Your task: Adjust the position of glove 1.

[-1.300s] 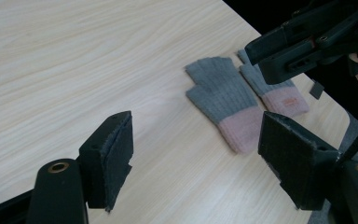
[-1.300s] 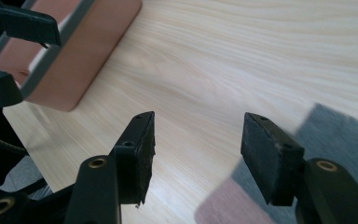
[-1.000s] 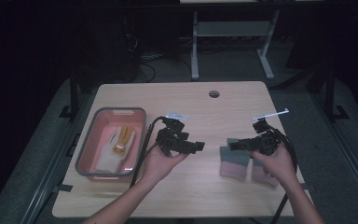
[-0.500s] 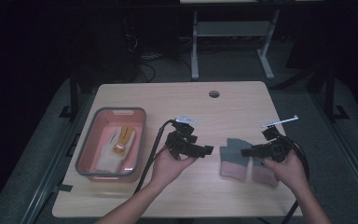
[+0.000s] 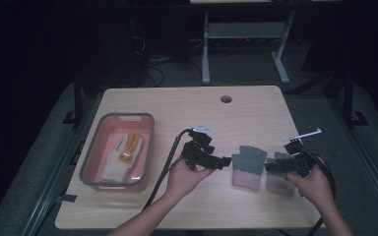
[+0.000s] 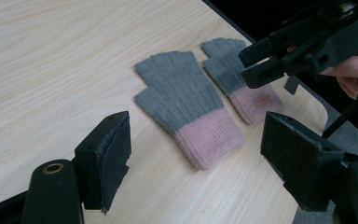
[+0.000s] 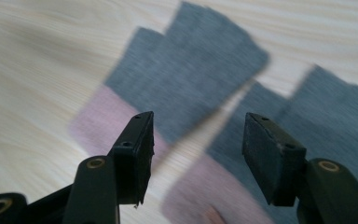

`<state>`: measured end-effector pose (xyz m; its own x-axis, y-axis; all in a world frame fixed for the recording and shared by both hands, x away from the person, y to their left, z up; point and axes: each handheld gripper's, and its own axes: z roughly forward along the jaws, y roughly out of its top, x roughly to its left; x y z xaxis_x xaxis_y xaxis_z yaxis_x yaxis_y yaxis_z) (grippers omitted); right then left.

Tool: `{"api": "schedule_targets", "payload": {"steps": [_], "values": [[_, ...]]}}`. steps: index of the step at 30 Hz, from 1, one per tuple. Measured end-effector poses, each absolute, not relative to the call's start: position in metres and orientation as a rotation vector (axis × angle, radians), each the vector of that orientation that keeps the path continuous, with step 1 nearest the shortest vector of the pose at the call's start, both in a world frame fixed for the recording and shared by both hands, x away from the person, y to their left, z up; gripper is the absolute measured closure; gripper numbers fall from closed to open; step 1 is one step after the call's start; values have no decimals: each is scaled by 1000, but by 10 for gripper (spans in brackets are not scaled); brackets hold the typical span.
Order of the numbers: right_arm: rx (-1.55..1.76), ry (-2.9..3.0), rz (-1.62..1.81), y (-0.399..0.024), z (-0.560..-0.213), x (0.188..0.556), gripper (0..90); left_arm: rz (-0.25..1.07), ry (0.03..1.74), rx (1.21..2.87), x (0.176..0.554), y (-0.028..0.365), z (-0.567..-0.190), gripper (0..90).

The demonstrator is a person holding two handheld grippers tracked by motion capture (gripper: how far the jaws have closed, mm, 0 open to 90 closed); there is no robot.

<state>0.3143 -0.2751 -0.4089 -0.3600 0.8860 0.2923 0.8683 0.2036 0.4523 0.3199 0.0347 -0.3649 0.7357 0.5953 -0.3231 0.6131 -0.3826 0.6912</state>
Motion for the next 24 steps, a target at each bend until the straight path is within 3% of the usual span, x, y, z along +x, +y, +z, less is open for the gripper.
{"api": "schedule_targets", "payload": {"steps": [19,24], "values": [[1804,2387,578,-297,-439,310,501,-52,915,2100,322,27,-371,244],[1816,2400,597,-300,-442,312,565,-51,913,2096,322,27,-373,245]]}}
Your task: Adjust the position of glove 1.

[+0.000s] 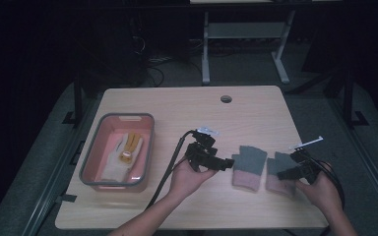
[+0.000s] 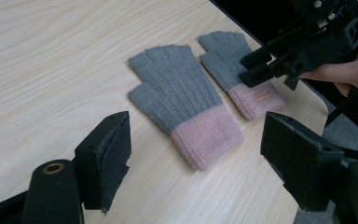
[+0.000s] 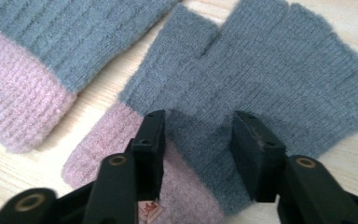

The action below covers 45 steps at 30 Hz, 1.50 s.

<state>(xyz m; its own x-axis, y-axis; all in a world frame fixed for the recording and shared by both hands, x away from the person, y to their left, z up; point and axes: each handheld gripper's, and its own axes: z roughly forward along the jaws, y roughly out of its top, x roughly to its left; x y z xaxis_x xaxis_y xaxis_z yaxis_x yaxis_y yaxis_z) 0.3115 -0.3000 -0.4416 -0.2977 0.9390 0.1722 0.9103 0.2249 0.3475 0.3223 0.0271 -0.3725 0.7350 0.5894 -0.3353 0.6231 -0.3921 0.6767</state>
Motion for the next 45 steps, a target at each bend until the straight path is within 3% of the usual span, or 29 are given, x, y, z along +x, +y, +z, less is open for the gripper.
{"api": "schedule_targets", "payload": {"steps": [8,16,26,33,45], "values": [[1837,2425,583,-301,-441,317,748,-59,927,2073,322,36,-376,247],[1862,2410,596,-301,-439,316,853,-60,952,2058,328,49,-379,247],[1841,2379,696,-300,-412,304,859,-32,961,2043,323,57,-376,247],[1770,2415,748,-270,-387,308,857,-32,955,2047,322,56,-377,248],[1735,2468,743,-227,-391,329,854,-11,983,2022,323,67,-377,250]]}}
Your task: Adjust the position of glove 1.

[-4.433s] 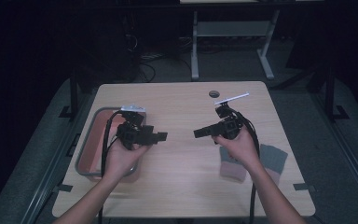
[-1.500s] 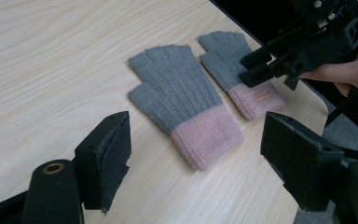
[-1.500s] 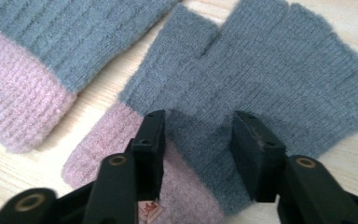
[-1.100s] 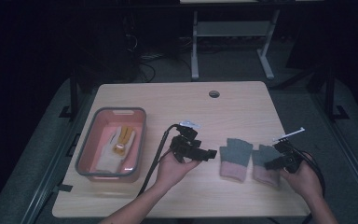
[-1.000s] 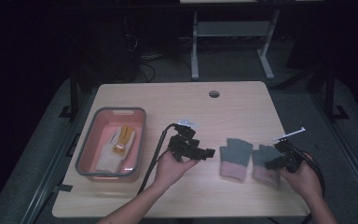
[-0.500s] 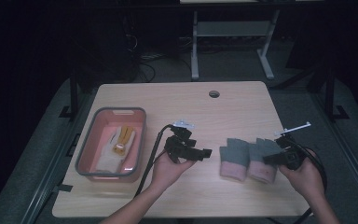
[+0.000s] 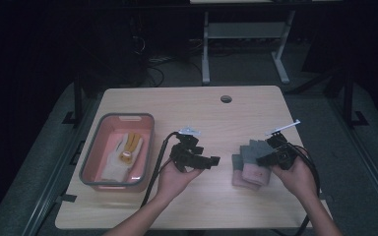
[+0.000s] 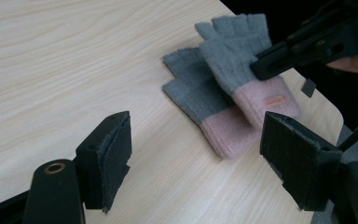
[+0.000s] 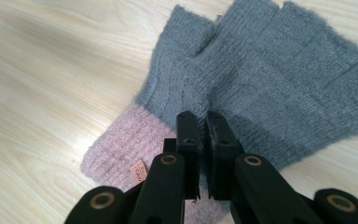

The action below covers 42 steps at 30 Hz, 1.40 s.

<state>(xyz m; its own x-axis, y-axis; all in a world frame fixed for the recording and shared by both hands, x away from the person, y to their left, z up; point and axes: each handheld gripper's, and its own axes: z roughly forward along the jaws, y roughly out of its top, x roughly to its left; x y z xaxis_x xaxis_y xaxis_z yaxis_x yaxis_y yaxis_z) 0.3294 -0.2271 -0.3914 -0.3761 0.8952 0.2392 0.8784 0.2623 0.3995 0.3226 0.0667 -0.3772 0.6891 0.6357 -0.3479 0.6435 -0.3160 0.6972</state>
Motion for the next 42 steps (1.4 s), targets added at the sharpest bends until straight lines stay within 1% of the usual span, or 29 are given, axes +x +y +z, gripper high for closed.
{"api": "schedule_targets", "payload": {"steps": [12,21,25,32,34,40,42], "values": [[1751,2504,737,-208,-405,338,844,-30,984,2032,321,64,-383,252],[1749,2511,732,-205,-413,340,794,-37,988,2048,322,61,-388,253],[1755,2497,766,-208,-411,339,719,-49,994,2053,322,58,-390,254],[1789,2450,804,-221,-410,334,651,-78,999,2063,323,48,-396,260],[1804,2441,811,-226,-410,333,637,-107,992,2060,324,45,-398,310],[1833,2404,861,-238,-411,327,558,-149,999,2068,325,32,-405,311],[1853,2377,933,-244,-411,323,544,-171,1008,2058,326,28,-407,320]]}}
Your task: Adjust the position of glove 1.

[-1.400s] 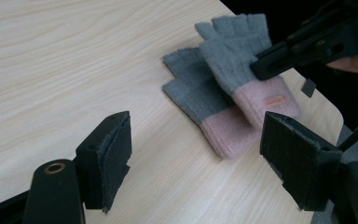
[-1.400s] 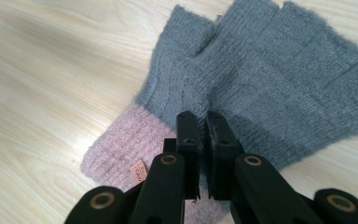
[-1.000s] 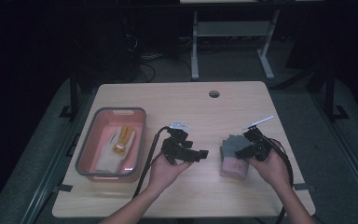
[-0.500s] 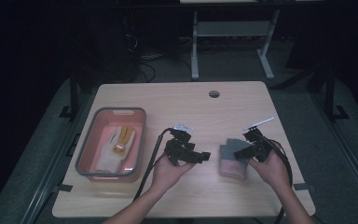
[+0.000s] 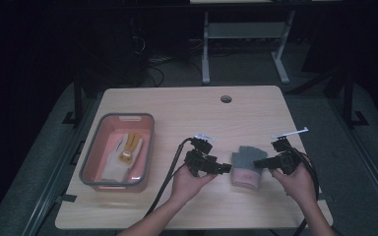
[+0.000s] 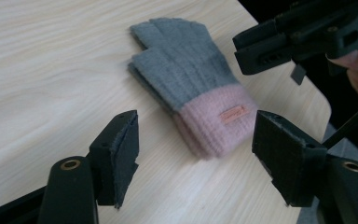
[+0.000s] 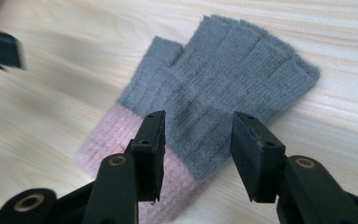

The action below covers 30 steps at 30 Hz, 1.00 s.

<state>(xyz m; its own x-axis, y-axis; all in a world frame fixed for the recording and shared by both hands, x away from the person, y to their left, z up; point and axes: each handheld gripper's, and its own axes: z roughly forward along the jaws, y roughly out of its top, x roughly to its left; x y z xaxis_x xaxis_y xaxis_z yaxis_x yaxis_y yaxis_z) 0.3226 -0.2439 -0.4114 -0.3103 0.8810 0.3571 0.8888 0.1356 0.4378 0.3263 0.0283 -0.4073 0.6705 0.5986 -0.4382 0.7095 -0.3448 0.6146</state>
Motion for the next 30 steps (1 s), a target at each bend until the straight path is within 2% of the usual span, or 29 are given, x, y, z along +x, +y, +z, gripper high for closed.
{"api": "schedule_targets", "payload": {"steps": [18,30], "values": [[-1851,-2245,-1005,-262,-436,312,455,-291,1087,2091,337,-7,-437,343],[-1864,-2127,-1057,-265,-456,310,440,-346,1127,2108,339,-22,-456,383]]}}
